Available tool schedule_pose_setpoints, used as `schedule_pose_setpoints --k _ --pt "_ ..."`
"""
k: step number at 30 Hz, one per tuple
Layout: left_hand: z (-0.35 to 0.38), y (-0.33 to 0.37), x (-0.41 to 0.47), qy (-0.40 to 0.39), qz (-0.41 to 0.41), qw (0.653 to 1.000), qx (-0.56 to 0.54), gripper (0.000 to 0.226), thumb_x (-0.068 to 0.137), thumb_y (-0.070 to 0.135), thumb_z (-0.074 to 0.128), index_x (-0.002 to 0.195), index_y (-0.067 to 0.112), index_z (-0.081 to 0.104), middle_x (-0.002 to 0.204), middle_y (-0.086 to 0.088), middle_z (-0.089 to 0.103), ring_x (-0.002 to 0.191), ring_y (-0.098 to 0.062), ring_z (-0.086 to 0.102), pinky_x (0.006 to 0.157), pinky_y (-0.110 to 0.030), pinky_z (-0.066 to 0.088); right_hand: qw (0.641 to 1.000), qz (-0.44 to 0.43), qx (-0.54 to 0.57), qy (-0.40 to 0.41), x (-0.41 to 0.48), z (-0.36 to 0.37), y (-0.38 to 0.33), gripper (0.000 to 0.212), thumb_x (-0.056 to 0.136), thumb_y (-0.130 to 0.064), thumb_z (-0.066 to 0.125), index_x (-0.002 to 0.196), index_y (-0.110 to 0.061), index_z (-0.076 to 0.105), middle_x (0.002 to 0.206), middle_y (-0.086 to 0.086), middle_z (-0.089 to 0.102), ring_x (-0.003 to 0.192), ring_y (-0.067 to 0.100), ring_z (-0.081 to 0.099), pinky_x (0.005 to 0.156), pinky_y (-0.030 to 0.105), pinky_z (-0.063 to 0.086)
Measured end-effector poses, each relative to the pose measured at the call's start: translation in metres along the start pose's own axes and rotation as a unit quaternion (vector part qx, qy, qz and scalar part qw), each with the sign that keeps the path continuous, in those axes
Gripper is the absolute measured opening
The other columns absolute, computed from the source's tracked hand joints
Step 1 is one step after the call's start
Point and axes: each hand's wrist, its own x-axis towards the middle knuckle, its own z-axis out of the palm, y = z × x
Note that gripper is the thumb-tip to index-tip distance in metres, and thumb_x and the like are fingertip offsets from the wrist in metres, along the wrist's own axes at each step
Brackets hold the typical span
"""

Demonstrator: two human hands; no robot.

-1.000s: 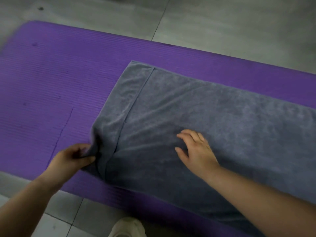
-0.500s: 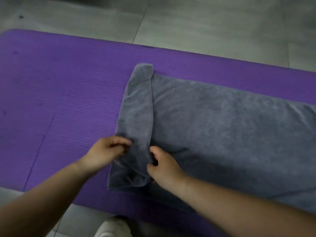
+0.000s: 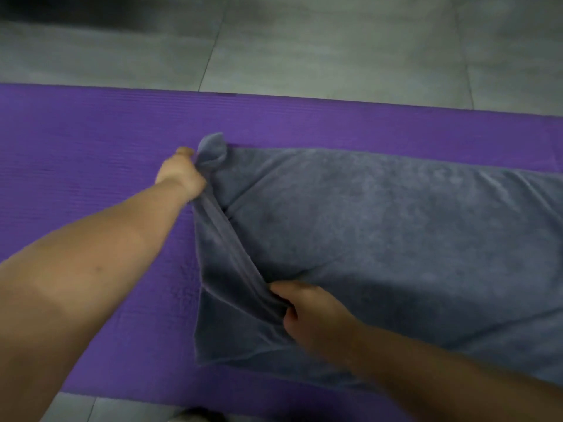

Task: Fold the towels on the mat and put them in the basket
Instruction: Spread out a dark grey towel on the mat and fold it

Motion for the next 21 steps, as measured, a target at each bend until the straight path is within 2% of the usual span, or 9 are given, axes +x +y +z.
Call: schedule_pose_setpoints --k 2,3,5,6,8,12,14,18,21 --pt "-0.01 0.005 -0.002 0.002 -0.037 0.991 -0.132 0.05 0.085 0.003 0.055 0.133 0.006 0.039 0.121 -0.027 0.055 0.111 -0.037 0.055 0.084 -0.035 0.048 1.0 -0.018 0.002 0.008 -0.012 -0.018 0.01 0.043 0.084 -0.012 0.037 0.122 -0.015 0.055 0.125 0.005 0.058 0.114 0.018 0.052 0.091 0.021 0.036" --pt "-0.013 0.012 -0.005 -0.008 -0.027 0.98 -0.195 0.044 0.084 -0.002 0.055 0.126 0.008 0.046 0.113 -0.027 0.058 0.105 -0.037 0.057 0.07 -0.029 0.053 1.0 -0.027 0.009 0.013 -0.02 -0.03 0.016 0.044 0.079 -0.016 0.036 0.118 -0.014 0.059 0.118 0.005 0.062 0.107 0.012 0.055 0.086 0.017 0.037" --pt "-0.016 0.038 -0.018 -0.033 0.017 0.967 -0.254 0.032 0.083 -0.009 0.052 0.101 0.018 0.054 0.089 -0.017 0.057 0.09 -0.029 0.057 0.043 -0.014 0.047 0.999 -0.024 0.04 0.013 -0.039 -0.059 0.029 0.038 0.078 -0.012 0.043 0.111 -0.013 0.062 0.1 -0.002 0.065 0.088 -0.01 0.055 0.074 0.007 0.036" --pt "-0.017 0.055 -0.025 -0.046 0.042 0.961 -0.268 0.035 0.084 -0.011 0.05 0.102 0.019 0.053 0.087 -0.011 0.053 0.084 -0.025 0.054 0.038 -0.011 0.043 0.998 -0.013 0.062 0.018 -0.051 -0.072 0.039 0.035 0.078 -0.008 0.046 0.108 -0.014 0.063 0.09 -0.01 0.063 0.079 -0.018 0.052 0.071 0.001 0.035" --pt "-0.013 0.099 -0.041 -0.072 0.092 0.952 -0.284 0.052 0.084 -0.011 0.048 0.126 0.019 0.045 0.095 -0.007 0.05 0.074 -0.016 0.05 0.038 -0.009 0.041 0.992 0.021 0.116 0.046 -0.082 -0.094 0.061 0.03 0.08 -0.001 0.048 0.096 -0.023 0.063 0.077 -0.021 0.059 0.071 -0.023 0.051 0.07 -0.002 0.036" --pt "0.026 0.209 -0.081 -0.149 0.176 0.922 -0.31 0.048 0.084 -0.014 0.045 0.101 0.03 0.04 0.079 0.002 0.048 0.063 -0.008 0.044 0.039 -0.012 0.041 0.958 0.1 0.188 0.191 -0.158 -0.11 0.119 0.037 0.082 0.003 0.052 0.077 -0.034 0.056 0.066 -0.031 0.061 0.067 -0.015 0.055 0.065 0.002 0.04" --pt "0.06 0.271 -0.109 -0.194 0.229 0.901 -0.315 0.048 0.083 -0.016 0.043 0.101 0.028 0.039 0.082 -0.001 0.05 0.065 -0.008 0.045 0.045 -0.015 0.043 0.912 0.155 0.226 0.307 -0.196 -0.108 0.156 0.044 0.083 0.012 0.049 0.076 -0.03 0.058 0.063 -0.033 0.061 0.064 -0.017 0.055 0.064 0.0 0.04" --pt "0.127 0.379 -0.192 -0.298 0.301 0.846 -0.323 0.047 0.086 -0.012 0.043 0.12 0.021 0.038 0.079 0.0 0.05 0.067 -0.01 0.05 0.045 -0.015 0.046 0.764 0.289 0.282 0.503 -0.267 -0.099 0.238 0.035 0.085 0.015 0.045 0.085 -0.015 0.062 0.056 -0.03 0.062 0.057 -0.013 0.056 0.059 0.0 0.041" --pt "0.174 0.417 -0.259 -0.395 0.348 0.818 -0.235 0.069 0.09 0.004 0.051 0.145 0.02 0.013 0.114 -0.003 0.052 0.093 -0.014 0.057 0.073 -0.026 0.05 0.693 0.368 0.268 0.558 -0.313 -0.094 0.289 0.03 0.086 0.012 0.046 0.09 -0.013 0.062 0.053 -0.032 0.059 0.058 -0.009 0.055 0.06 0.003 0.041"
